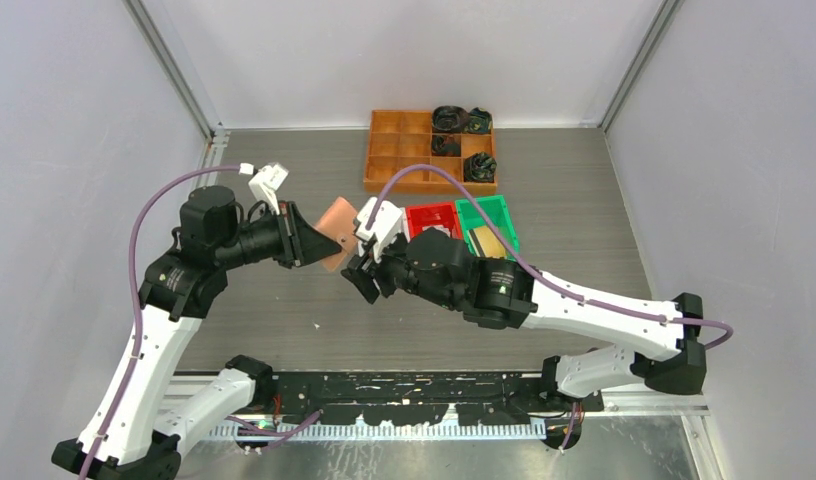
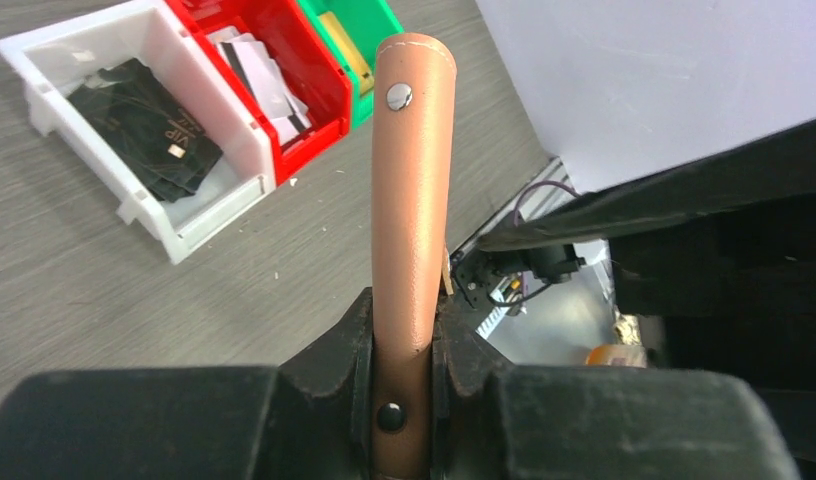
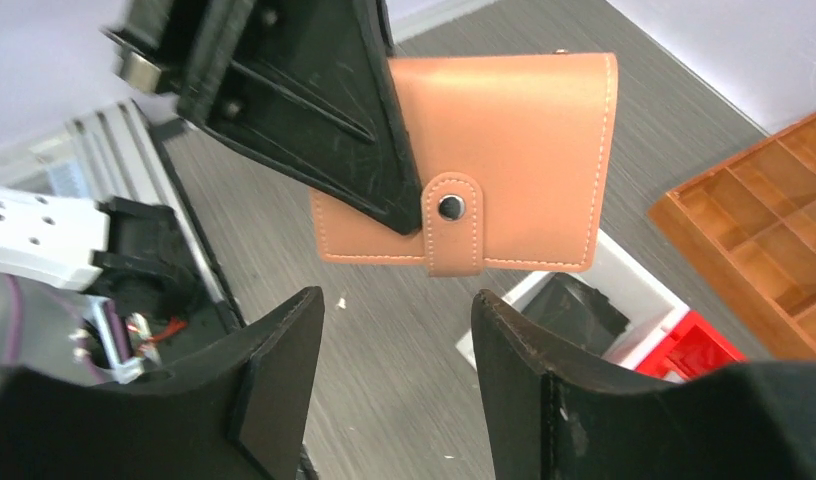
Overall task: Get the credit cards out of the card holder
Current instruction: Open the card holder.
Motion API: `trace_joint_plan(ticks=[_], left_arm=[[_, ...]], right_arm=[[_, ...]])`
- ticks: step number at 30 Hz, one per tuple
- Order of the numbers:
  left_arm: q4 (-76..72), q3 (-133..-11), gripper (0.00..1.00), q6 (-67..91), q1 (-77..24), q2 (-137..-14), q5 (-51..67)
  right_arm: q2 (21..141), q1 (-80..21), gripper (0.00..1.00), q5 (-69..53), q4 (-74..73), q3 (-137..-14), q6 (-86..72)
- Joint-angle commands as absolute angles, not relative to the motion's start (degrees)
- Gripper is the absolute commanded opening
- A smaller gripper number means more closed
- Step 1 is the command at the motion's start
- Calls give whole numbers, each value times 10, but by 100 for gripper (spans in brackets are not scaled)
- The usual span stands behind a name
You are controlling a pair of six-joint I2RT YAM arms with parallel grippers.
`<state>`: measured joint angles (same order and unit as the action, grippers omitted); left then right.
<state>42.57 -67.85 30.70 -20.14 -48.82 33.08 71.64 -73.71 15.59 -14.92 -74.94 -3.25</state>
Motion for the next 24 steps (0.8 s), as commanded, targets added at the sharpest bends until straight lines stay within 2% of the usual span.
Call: trace_joint_plan(ticks=[1,9,19,24], left_arm=[[377,-695,0,329,-201,-477,397],[370,-699,0,342,-201,-484,462],[363,-701,0,349,-201,-486,532],[358,-700,0,352,-201,-483,533]], right_arm=[[717,-738,61,187,-151,-786,38],[721,-738,59,201,-155,-793,63],[743,-738,47,196,-133,-803,59],[759,-738,50,181,-133,-818,41]])
